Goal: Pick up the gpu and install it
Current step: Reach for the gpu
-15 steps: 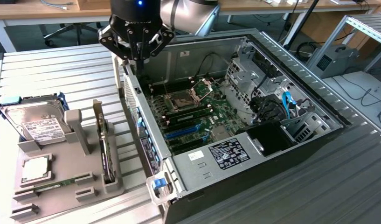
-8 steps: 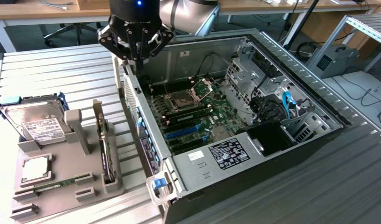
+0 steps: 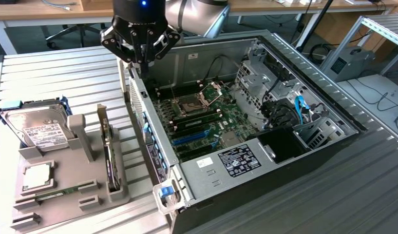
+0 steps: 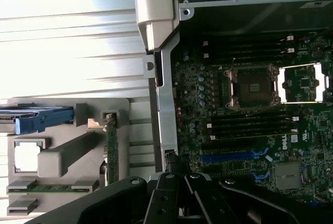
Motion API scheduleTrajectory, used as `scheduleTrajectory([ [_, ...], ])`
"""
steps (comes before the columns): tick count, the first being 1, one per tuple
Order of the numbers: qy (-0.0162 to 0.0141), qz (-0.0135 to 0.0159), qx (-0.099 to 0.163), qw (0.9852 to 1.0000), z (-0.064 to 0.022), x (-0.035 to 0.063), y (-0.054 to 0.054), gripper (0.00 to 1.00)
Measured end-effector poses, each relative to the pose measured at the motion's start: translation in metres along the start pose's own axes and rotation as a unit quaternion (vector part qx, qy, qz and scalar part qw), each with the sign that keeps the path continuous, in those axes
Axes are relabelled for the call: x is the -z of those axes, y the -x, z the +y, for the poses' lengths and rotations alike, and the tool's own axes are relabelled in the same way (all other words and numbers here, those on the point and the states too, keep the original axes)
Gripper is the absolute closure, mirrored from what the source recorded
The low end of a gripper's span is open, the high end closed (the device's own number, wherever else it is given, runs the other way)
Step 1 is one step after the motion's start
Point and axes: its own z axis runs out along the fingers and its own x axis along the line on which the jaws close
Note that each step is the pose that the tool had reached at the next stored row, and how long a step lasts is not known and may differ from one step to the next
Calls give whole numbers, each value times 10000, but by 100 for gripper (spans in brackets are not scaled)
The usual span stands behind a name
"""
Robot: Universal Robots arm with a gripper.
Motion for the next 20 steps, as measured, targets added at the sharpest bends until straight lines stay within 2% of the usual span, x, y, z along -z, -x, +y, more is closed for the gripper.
scheduleTrajectory([
  [20, 0, 0, 0, 10000, -7, 2, -96, 89],
])
